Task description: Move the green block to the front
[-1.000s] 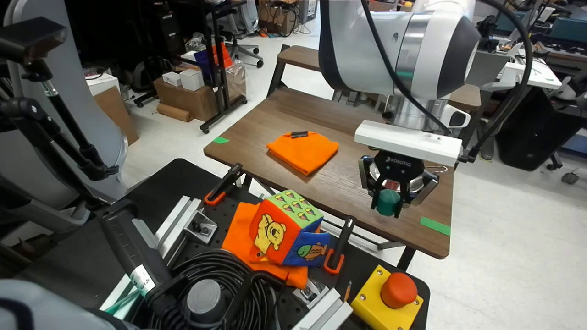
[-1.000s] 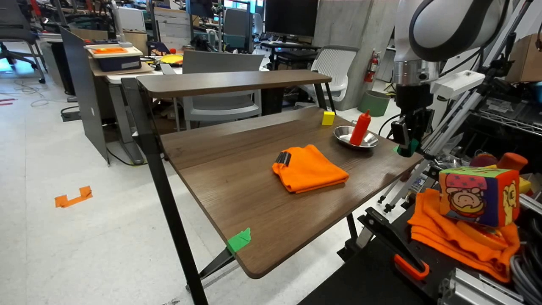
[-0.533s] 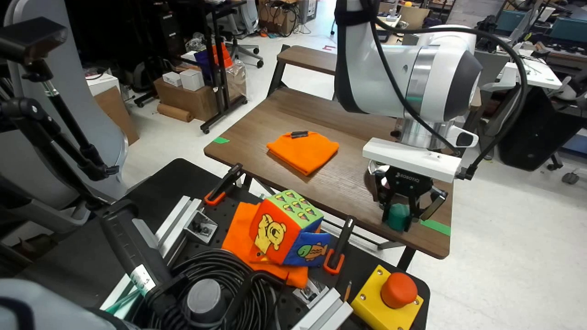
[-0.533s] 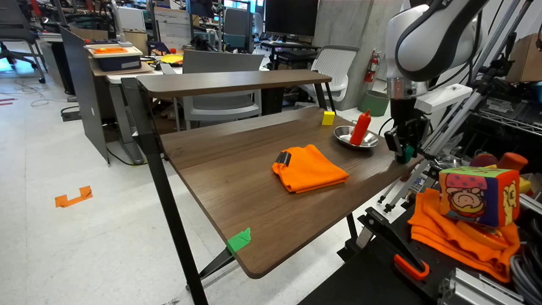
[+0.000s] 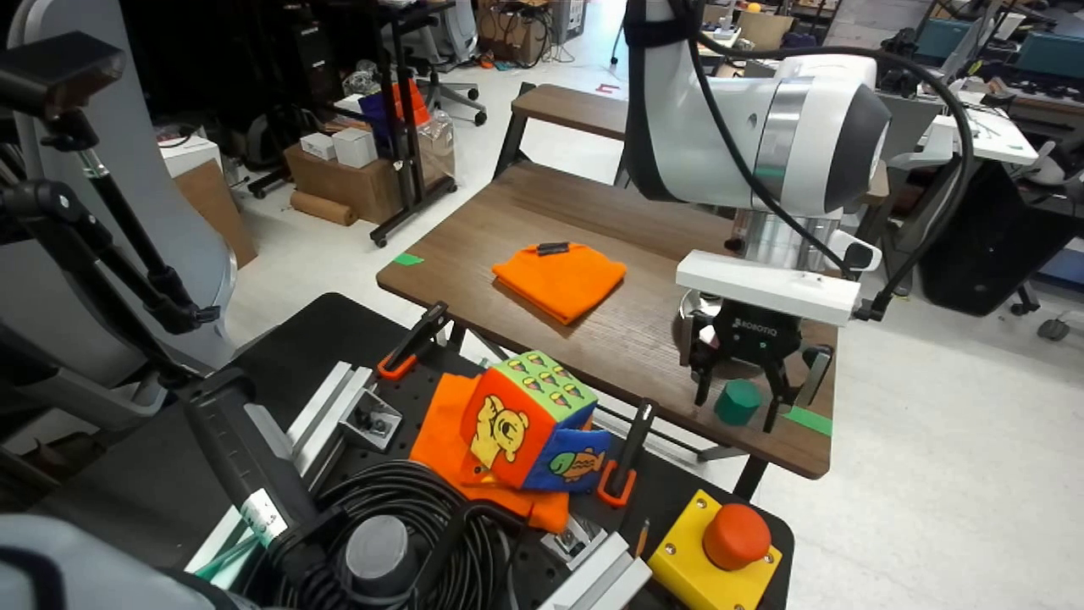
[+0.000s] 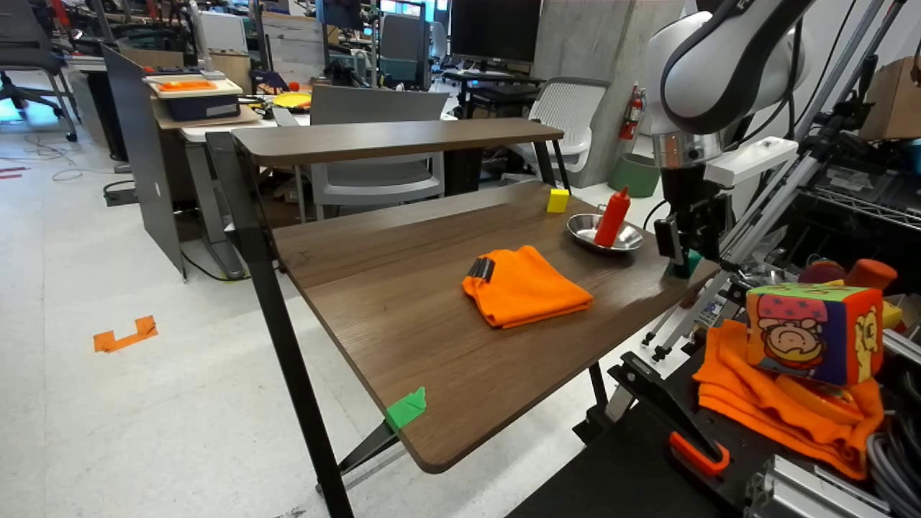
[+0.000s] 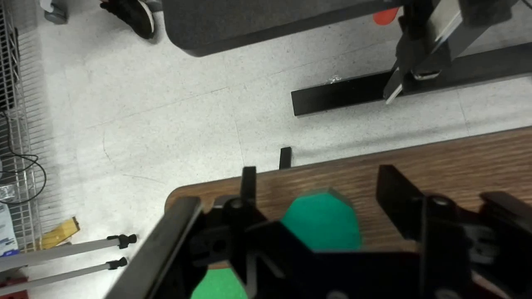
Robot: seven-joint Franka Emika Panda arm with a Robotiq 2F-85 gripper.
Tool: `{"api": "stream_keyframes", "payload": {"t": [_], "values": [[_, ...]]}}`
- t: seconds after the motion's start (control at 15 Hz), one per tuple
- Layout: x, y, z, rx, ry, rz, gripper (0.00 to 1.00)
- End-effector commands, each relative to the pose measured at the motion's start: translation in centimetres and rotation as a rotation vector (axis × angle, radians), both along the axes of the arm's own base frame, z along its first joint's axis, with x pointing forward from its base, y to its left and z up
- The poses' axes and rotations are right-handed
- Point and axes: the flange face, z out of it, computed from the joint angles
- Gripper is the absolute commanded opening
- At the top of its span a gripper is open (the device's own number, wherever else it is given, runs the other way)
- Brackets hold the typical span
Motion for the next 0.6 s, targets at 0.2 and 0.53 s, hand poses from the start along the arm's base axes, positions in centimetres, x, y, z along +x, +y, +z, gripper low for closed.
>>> {"api": "stream_keyframes", "payload": {"t": [0.2,0.53], "values": [[-3.5,-1.0,11.5,0.000,-0.061,-0.197,1.00],[-6.4,-4.7,18.5,-0.034,0.035,-0.459,1.00]]}}
